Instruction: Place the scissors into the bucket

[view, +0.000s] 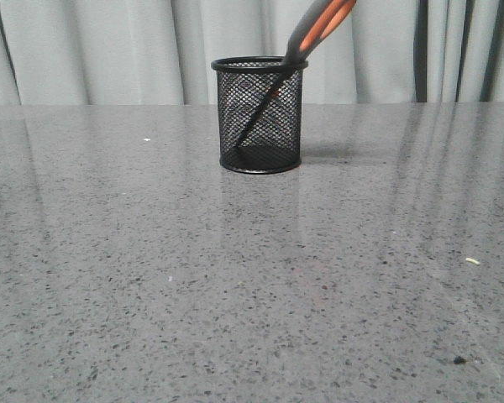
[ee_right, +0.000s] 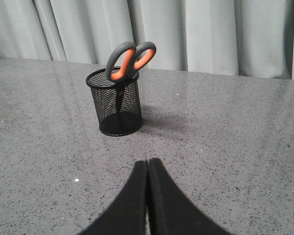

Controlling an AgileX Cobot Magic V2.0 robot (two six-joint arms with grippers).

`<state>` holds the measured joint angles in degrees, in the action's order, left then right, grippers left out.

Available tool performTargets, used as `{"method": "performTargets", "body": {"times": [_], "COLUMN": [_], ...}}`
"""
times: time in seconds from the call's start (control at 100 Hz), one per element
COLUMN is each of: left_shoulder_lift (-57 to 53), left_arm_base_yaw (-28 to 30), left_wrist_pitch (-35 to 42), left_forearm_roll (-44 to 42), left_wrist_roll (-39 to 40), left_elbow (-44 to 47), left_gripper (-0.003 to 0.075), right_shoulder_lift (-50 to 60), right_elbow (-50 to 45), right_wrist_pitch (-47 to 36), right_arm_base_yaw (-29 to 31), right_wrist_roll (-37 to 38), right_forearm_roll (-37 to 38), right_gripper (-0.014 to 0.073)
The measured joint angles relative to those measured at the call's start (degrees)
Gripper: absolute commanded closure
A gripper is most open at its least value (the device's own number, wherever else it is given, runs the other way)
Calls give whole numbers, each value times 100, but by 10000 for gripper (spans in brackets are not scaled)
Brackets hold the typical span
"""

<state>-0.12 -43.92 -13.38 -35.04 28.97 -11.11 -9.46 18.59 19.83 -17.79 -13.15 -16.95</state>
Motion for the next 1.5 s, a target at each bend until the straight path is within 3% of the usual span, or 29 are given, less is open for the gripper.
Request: {"method": "performTargets", "body": {"times": [0.76, 0.97, 1.11, 1.23, 1.37, 1.5], "left_shoulder_lift": [0, 0, 0, 0, 0, 0], "left_arm_base_yaw": [0, 121, 837, 1854, 2957, 3562], "left_wrist_pitch": [0, 0, 40, 437, 1090, 1241], "left_forearm_roll": [-80, 1045, 2046, 2865, 3590, 3705], "left_wrist_roll": [0, -1411, -2358, -2897, -2986, -2722], "left_elbow": [0, 0, 57, 367, 922, 1111], "left_gripper": [740, 740, 740, 740, 740, 740], "right_shoulder_lift": [0, 0, 0, 0, 0, 0], "right_elbow": [0, 0, 0, 0, 0, 0], "right_wrist_pitch": [0, 0, 0, 0, 0, 0], "right_arm_base_yaw": [0, 0, 0, 0, 0, 0], "right_wrist_roll": [-11, -22, -22, -22, -22, -32], "right_forearm_roll": [-10, -10, -10, -10, -10, -10], "right_gripper": [667, 667, 667, 667, 667, 667]}}
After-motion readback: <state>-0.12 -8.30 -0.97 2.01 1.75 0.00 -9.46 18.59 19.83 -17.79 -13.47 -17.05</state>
